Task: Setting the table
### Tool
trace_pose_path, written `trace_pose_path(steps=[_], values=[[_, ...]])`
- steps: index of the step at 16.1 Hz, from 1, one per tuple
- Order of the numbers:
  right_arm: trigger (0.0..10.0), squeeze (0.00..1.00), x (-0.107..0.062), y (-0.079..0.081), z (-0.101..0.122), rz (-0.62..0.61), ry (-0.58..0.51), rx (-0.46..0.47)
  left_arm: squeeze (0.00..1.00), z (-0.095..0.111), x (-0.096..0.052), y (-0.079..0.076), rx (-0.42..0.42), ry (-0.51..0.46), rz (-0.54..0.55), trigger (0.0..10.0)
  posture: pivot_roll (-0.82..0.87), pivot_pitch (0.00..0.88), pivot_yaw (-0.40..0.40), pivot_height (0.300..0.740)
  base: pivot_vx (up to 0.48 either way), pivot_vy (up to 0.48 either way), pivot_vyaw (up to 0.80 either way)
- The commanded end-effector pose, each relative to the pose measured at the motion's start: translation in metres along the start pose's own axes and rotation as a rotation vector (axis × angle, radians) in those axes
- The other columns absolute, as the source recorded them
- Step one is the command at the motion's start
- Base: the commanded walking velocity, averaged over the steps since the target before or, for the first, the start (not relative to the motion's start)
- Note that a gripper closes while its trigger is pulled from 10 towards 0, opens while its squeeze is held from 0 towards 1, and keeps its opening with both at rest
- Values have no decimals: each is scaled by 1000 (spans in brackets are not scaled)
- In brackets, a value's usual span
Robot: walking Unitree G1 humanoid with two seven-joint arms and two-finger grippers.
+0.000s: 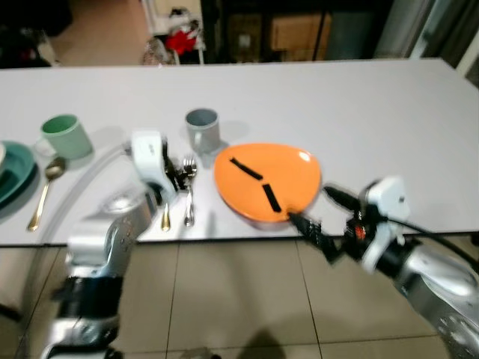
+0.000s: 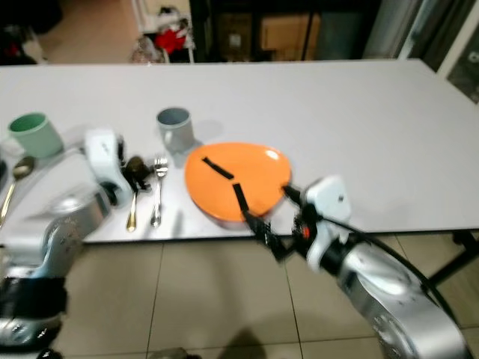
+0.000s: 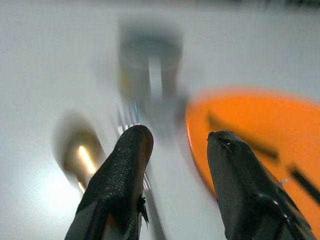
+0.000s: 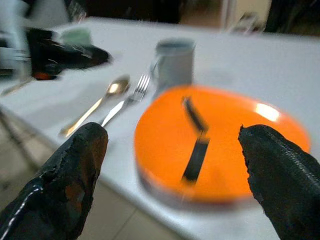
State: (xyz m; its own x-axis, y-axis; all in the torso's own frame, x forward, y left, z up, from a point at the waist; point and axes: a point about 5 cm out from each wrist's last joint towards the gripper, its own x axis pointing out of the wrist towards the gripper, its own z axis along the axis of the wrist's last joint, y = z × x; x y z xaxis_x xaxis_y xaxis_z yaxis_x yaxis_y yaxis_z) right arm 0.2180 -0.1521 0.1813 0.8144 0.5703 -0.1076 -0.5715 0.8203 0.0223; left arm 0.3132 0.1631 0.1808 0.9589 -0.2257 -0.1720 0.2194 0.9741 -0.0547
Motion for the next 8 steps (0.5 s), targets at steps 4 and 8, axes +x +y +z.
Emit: trace_pose_path(steps=[4, 8], values=[[10000, 0, 19, -19, 12, -355, -134, -116, 0, 11, -41, 3, 249, -257, 103, 10000, 83, 0, 23, 740, 0, 0, 800], [10000, 0, 24, -31, 15, -453, -200, -171, 0, 9, -48, 4, 297, -334, 185, 10000, 106, 0, 8, 740, 0, 0, 800]])
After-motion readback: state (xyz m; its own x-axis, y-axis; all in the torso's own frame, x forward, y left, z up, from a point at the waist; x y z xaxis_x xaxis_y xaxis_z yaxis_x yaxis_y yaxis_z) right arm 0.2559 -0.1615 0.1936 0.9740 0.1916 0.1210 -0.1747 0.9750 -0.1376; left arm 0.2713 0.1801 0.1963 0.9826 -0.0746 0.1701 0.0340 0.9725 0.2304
